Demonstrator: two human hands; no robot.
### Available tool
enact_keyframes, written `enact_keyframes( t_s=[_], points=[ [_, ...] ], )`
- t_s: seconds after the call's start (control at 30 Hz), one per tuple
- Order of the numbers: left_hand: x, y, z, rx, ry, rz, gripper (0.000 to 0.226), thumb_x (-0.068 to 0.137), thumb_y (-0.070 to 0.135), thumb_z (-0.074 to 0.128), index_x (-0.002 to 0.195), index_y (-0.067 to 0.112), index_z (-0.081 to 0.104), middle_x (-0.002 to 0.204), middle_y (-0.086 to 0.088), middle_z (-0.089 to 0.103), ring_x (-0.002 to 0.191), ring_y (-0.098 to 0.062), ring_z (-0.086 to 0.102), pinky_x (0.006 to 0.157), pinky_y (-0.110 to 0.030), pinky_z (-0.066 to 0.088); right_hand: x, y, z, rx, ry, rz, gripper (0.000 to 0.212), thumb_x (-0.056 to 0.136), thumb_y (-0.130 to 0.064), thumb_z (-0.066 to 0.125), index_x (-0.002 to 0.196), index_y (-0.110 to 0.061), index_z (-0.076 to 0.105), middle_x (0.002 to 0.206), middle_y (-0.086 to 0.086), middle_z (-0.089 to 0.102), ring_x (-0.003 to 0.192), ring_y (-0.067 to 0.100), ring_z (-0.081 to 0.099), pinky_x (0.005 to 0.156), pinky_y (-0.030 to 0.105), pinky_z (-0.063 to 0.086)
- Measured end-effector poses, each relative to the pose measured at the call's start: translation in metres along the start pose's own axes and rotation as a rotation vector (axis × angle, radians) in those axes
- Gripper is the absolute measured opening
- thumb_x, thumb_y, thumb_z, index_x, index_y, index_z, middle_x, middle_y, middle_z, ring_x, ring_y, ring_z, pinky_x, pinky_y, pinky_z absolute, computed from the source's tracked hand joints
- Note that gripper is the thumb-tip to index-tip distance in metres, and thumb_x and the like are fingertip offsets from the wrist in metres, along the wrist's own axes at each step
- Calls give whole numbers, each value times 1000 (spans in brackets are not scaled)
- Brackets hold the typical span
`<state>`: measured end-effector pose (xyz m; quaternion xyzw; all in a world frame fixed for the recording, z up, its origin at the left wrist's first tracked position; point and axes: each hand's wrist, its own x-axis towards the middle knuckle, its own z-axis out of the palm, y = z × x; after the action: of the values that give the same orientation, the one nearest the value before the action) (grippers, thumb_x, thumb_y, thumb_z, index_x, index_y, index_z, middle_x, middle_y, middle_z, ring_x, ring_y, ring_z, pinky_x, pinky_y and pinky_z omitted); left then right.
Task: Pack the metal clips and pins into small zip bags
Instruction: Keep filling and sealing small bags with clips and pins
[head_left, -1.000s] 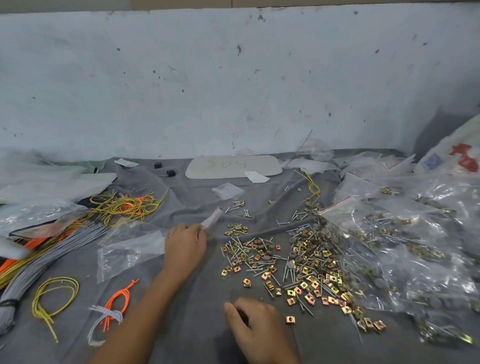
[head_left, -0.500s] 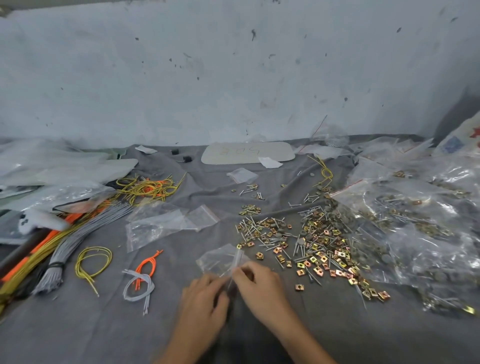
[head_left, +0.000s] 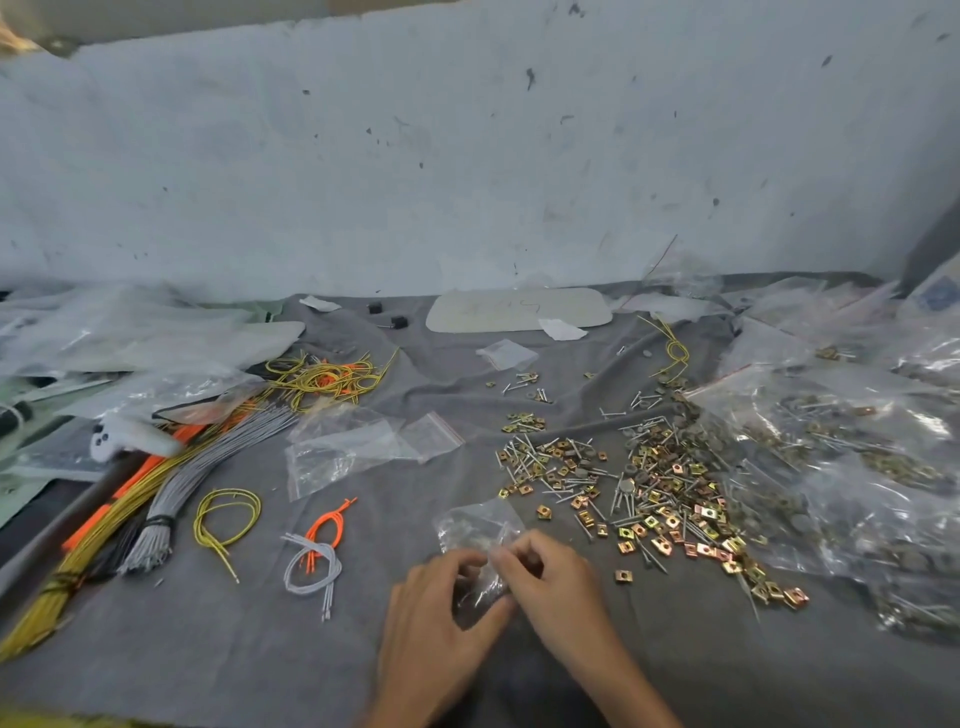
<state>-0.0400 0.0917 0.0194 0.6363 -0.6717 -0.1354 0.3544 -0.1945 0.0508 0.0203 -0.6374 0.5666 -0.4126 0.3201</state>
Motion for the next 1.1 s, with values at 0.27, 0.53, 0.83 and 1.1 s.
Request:
enact_keyframes(
  t_s=[0.27, 0.53, 0.83, 1.1],
  points=[
    [12, -9, -5, -348, -19, -104, 14, 80, 46, 66, 89, 38, 73, 76, 8, 73, 69, -5, 65, 69, -27, 53, 1, 0, -4, 30, -104, -54, 28, 85, -50, 68, 75, -26, 61, 62, -12, 59, 59, 0, 51, 60, 30, 42],
    [5, -3, -5, -240, -103, -129, 54, 70, 43, 70, 119, 50, 50, 102, 22, 68, 88, -2, 69, 86, -33, 55, 1, -3, 1, -150, -57, -100, 24, 88, -51, 58, 82, -27, 59, 76, -12, 60, 79, 7, 56, 73, 36, 48],
    [12, 8, -11, -219, -82, -128, 32, 70, 54, 70, 87, 27, 62, 83, 16, 70, 80, -4, 68, 80, -38, 57, 1, -3, 1, -65, -36, -61, 30, 73, -50, 60, 64, -22, 58, 69, -9, 58, 70, 9, 56, 68, 37, 47],
    [27, 6, -26, -451, -168, -238, 14, 75, 17, 78, 68, 17, 66, 65, 2, 67, 61, -8, 59, 64, -31, 46, 0, -2, 0, 0, -27, -53, 26, 71, -48, 60, 75, -23, 59, 71, -10, 60, 64, 9, 56, 63, 38, 48]
  ],
)
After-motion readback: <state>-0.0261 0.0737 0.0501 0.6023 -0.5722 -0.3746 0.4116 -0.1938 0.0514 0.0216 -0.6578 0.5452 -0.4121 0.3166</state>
